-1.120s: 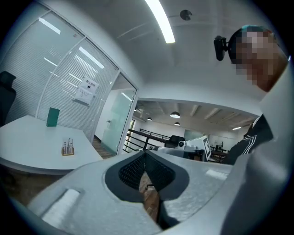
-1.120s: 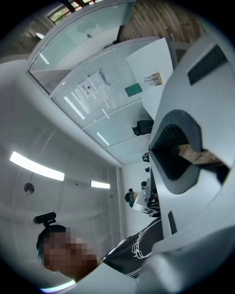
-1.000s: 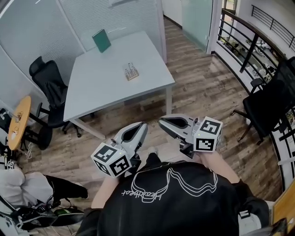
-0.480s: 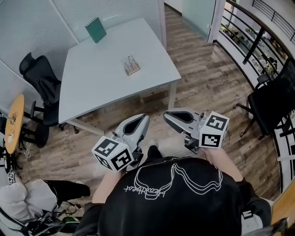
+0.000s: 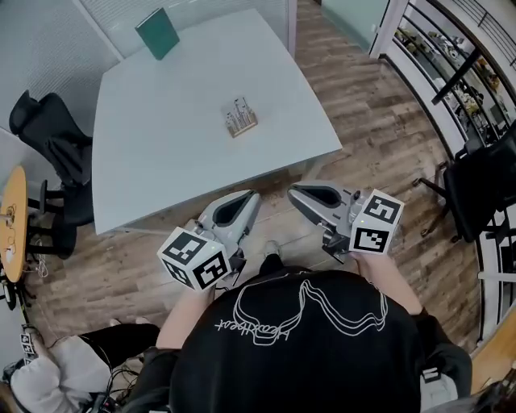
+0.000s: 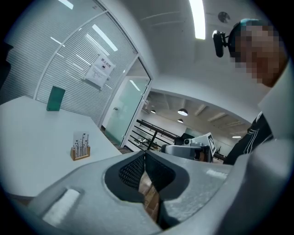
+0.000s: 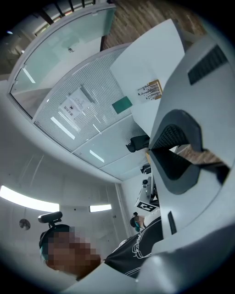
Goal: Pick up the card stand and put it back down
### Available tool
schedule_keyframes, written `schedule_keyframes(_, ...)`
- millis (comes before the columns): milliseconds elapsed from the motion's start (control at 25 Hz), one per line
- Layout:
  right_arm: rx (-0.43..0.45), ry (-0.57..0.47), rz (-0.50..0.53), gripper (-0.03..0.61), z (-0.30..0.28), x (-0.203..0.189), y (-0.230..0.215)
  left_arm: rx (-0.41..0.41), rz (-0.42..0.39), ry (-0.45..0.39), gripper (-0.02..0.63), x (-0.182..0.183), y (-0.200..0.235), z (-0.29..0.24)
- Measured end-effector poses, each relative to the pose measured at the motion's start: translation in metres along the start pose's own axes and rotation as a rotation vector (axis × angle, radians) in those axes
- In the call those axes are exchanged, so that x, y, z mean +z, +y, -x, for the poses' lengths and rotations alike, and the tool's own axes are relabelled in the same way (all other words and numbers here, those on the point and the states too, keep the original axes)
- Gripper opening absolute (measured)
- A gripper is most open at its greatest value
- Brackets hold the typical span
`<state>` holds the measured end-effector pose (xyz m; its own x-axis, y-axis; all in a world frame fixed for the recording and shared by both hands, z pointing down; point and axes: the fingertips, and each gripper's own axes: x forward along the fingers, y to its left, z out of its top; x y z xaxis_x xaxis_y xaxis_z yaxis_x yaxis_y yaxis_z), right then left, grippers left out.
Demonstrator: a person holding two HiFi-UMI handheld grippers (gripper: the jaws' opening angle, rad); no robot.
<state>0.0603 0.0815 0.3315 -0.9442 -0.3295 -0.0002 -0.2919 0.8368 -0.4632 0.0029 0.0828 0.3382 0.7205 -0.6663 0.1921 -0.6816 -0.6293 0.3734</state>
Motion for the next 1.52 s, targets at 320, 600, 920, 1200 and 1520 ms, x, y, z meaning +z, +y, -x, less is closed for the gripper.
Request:
schedule_keyframes(320,-0.069,0.033,0.036,0.009,-0.059,0.014,-0.054,0.051,0.021,-0.025,0.015,0.020,0.101,-0.003)
schedule_keyframes(600,-0.111,0.090,0.123,0.009,-0.072,0.007,-0.079,0.054,-0.051,0.015,0.015,0.013,0.125,-0.015)
schedule_keyframes(920,-0.112,0.165,0.167,0.020,-0.079,0.004,-0.133,0.104,-0.033,0.080,0.017,-0.002,0.161,-0.054)
schedule_keyframes(1200,-0.131,0.224,0.104,0.046,-0.089,0.002,-0.211,0.204,0.011,0.120,0.052,-0.008,0.215,-0.085)
schedule_keyframes(1520,-0.102,0.332,0.139,0.086,-0.114,-0.006,-0.275,0.276,0.026,0.203,0.134,-0.032,0.254,-0.118)
